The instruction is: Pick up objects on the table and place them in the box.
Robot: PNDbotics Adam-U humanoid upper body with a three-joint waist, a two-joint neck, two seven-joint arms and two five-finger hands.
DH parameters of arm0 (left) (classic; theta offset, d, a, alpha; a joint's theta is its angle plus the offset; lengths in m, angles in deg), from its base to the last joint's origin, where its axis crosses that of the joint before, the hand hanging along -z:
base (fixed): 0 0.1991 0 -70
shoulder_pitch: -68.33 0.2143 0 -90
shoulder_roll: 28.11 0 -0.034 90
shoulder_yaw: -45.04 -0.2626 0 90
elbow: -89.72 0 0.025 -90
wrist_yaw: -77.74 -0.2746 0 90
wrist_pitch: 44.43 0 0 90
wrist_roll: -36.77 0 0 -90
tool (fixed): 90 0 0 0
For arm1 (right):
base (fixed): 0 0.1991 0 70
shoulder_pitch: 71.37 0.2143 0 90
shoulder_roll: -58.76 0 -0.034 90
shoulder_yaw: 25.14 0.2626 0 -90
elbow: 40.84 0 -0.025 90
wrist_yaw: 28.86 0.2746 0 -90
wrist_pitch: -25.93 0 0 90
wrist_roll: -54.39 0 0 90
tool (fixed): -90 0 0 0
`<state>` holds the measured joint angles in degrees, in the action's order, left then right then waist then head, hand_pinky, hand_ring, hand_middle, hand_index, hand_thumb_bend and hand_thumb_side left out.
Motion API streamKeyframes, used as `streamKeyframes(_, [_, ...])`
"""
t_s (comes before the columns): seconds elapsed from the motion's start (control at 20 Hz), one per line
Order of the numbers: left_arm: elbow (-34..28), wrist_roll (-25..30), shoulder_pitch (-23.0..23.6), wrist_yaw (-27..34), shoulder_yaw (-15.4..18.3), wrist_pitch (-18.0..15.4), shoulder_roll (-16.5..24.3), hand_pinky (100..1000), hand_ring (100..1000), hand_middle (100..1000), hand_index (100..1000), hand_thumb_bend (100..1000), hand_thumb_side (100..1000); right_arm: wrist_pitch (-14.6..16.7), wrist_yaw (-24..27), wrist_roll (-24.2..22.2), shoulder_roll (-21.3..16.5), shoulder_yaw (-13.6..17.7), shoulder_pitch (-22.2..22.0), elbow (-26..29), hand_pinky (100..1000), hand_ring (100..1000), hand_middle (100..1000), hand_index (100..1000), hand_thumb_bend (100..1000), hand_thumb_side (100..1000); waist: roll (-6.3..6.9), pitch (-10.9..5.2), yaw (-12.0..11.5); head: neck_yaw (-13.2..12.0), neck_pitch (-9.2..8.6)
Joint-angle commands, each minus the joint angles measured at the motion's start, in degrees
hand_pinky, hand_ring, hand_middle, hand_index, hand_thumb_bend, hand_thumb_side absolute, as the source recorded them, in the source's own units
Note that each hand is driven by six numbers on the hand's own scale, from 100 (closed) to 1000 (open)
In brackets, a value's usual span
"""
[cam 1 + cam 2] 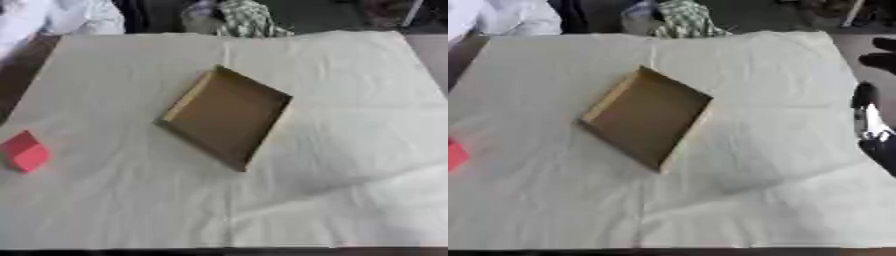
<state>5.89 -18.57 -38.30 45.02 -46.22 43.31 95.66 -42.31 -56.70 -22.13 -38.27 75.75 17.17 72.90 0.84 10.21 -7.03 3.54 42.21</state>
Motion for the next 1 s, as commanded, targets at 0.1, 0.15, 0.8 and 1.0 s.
streamKeyframes(0.1, [1.5,2.0,-1.8,0.4,-0.7,-0.1,1.2,786,871,797,964,754,526,0.1,0.4,-0.3,-1.0,0.2,0.7,0.9,873,791,844,786,100,843,0.23,-0.55,0.2,-0.4,0.35])
streamKeyframes(0.15, [2.0,2.6,-2.2,0.1,-1.2,0.0,1.1,787,872,799,968,756,522,0.1,0.5,-0.4,-1.0,0.1,0.7,0.9,873,791,844,786,100,843,0.25,-0.53,0.3,-0.6,0.33])
streamKeyframes(0.8, [7.9,-0.7,-6.6,-4.6,-3.8,1.3,-2.0,731,832,758,923,700,458,0.0,0.8,-0.8,-0.4,0.0,1.0,0.9,872,789,843,784,100,844,0.34,-0.08,1.1,-1.2,0.31])
streamKeyframes(1.0, [9.6,-1.3,-8.1,-3.1,-4.8,1.3,-3.5,723,824,750,915,666,477,0.0,0.9,-0.9,-0.2,-0.1,1.2,0.9,872,789,842,784,100,844,0.39,0.07,1.3,-1.4,0.27])
